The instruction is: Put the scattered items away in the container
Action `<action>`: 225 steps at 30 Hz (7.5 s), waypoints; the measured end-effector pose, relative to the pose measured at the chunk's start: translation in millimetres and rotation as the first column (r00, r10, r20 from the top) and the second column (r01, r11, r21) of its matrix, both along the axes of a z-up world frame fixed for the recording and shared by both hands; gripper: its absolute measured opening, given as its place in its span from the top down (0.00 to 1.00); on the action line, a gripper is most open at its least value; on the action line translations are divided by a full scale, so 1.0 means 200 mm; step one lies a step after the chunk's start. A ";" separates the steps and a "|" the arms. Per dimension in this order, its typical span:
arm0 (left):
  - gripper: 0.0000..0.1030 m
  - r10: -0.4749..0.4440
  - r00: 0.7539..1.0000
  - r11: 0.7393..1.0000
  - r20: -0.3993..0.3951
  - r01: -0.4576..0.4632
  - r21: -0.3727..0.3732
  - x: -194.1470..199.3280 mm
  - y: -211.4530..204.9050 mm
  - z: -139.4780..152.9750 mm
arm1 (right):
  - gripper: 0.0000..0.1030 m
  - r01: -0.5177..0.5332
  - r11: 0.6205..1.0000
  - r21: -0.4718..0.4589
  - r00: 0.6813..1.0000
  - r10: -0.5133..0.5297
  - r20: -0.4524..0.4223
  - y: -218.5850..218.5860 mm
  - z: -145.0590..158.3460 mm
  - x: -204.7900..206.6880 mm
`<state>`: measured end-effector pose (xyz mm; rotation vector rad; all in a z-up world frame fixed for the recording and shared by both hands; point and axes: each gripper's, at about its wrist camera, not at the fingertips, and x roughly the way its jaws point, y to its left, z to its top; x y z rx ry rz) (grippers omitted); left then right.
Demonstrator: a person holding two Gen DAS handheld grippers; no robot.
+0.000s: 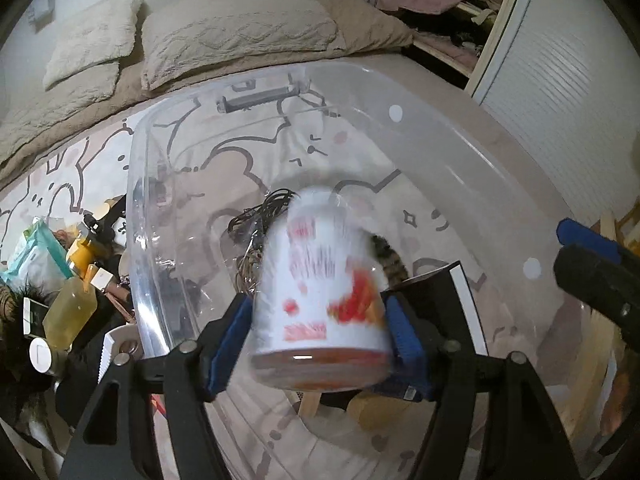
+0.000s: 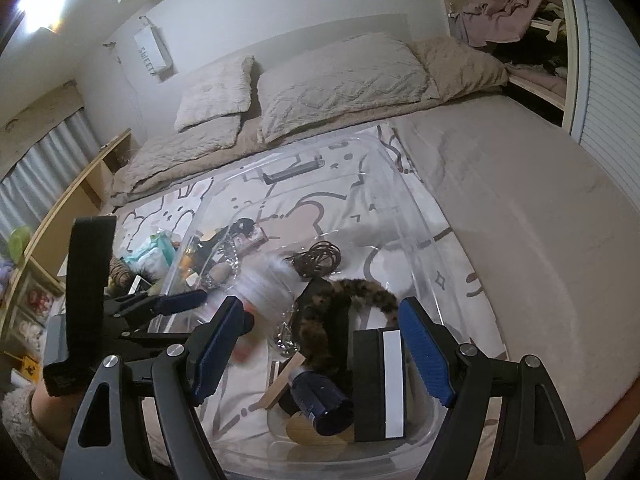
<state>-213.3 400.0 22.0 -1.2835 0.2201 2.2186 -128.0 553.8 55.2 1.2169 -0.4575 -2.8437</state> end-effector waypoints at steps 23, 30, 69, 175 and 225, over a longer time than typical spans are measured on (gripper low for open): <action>0.08 0.029 0.996 0.999 -0.085 -0.032 -0.028 0.06 -0.07 0.10 | 0.22 -0.003 1.000 -0.002 1.000 0.003 -0.003 -0.02 0.00 0.01; 0.00 0.039 0.994 0.999 -0.101 -0.040 -0.008 0.07 -0.11 0.14 | 0.22 -0.004 1.000 0.004 1.000 0.004 0.004 -0.03 -0.01 0.01; 0.00 0.121 0.984 0.990 -0.129 -0.111 0.084 0.02 -0.43 0.16 | 0.00 0.003 0.995 0.100 1.000 -0.003 -0.001 -0.12 -0.05 0.01; 0.00 0.242 0.776 0.968 -0.582 -0.233 0.092 0.27 -1.73 -0.54 | 0.00 -0.244 0.960 0.136 0.968 0.234 0.088 -1.52 -0.98 -0.39; 0.87 0.106 0.952 0.970 -0.288 -0.034 0.243 0.15 -1.60 -0.72 | 0.13 -0.332 0.885 -0.325 0.943 0.298 -0.150 -1.37 -0.86 -0.24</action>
